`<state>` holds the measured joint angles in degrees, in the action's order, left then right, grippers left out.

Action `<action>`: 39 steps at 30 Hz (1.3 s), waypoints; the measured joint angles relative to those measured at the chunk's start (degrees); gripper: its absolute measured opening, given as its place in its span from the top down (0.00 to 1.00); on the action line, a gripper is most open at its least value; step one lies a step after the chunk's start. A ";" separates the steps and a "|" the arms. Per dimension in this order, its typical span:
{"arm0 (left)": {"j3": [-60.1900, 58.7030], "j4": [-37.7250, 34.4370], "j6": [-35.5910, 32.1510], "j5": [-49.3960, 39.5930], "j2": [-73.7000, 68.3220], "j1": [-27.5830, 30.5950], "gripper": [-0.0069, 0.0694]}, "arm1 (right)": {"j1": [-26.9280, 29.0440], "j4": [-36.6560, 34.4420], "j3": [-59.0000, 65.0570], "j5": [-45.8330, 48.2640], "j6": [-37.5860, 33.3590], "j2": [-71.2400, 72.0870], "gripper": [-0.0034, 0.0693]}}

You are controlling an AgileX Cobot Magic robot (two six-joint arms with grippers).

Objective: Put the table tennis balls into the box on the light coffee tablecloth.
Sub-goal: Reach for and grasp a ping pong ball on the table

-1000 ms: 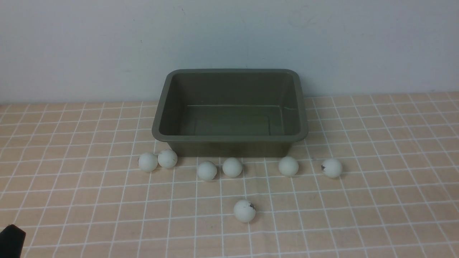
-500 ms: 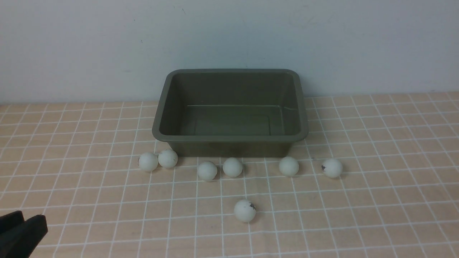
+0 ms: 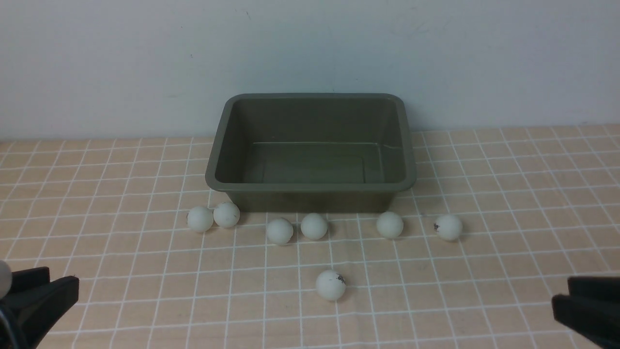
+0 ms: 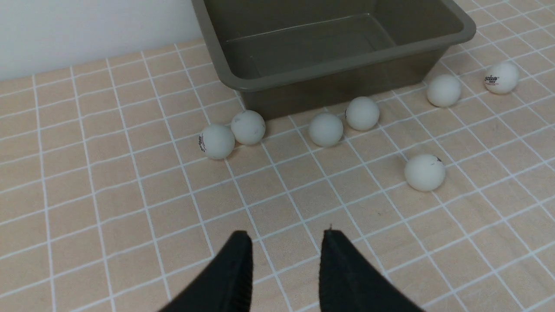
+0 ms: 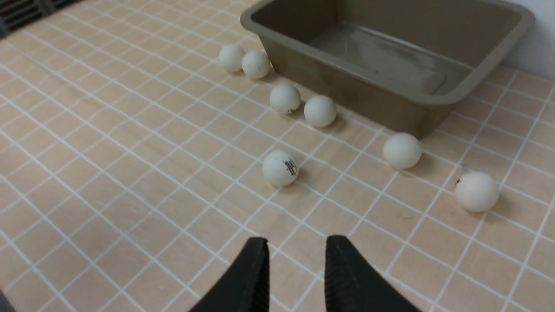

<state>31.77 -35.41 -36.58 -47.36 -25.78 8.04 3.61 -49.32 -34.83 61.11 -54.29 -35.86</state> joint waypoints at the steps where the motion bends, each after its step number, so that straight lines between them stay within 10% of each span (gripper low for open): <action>1: 0.00 0.00 -0.09 0.00 0.00 0.00 0.68 | 0.00 0.61 -0.81 0.27 0.00 -1.98 0.70; 19: 0.06 -1.37 -0.79 0.05 0.00 0.00 0.68 | -6.13 10.85 -14.10 -14.19 0.59 -40.10 0.62; 31: 0.13 -1.40 -1.03 -1.26 0.00 0.00 0.68 | -13.68 30.48 -32.92 -16.69 24.11 -63.33 0.46; 39: 0.13 -1.40 -1.03 -1.60 0.00 0.00 0.68 | -13.71 32.66 -39.89 -13.45 27.20 -71.58 0.36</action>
<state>31.89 -36.81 -37.61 -48.96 -25.78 8.04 -10.10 -16.67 -74.71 47.65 -27.10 -107.44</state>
